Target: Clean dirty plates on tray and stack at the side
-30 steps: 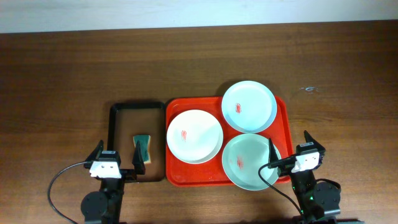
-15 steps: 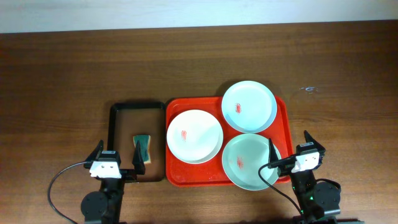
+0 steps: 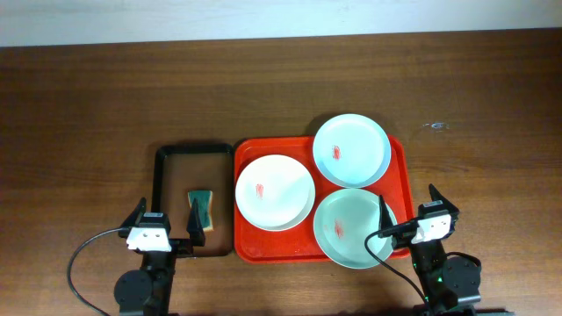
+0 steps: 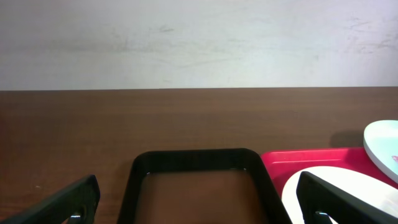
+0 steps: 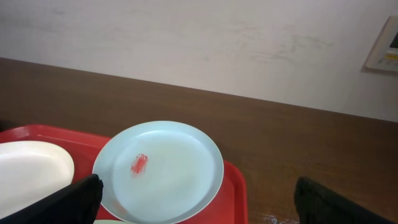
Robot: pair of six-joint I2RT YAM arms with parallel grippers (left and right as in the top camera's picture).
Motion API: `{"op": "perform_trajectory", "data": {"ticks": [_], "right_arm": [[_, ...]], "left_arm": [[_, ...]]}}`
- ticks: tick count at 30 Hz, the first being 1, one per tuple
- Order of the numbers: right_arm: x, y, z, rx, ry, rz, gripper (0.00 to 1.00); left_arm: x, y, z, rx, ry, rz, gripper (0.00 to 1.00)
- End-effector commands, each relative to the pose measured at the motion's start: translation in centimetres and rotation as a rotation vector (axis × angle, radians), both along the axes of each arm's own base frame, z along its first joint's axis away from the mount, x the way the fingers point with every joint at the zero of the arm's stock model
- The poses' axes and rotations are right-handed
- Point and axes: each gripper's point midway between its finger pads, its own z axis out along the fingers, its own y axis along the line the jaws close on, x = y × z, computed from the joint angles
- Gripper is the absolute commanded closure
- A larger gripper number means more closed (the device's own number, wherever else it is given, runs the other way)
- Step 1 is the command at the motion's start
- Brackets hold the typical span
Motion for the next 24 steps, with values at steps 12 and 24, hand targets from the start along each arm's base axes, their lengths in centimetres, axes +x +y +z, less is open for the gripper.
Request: {"op": "perform_trajectory", "data": {"ticks": [12, 24], "right_arm": [[-3.1, 0.2, 11.5, 0.111, -0.054, 0.022, 0.02], [7.7, 10.0, 11.8, 0.315, 0.989, 0.448, 0.01]], "left_arm": [[-5.6, -2.3, 18.0, 0.014, -0.104, -0.126, 0.01], [1.0, -3.7, 15.1, -0.122, 0.917, -0.204, 0.01]]}}
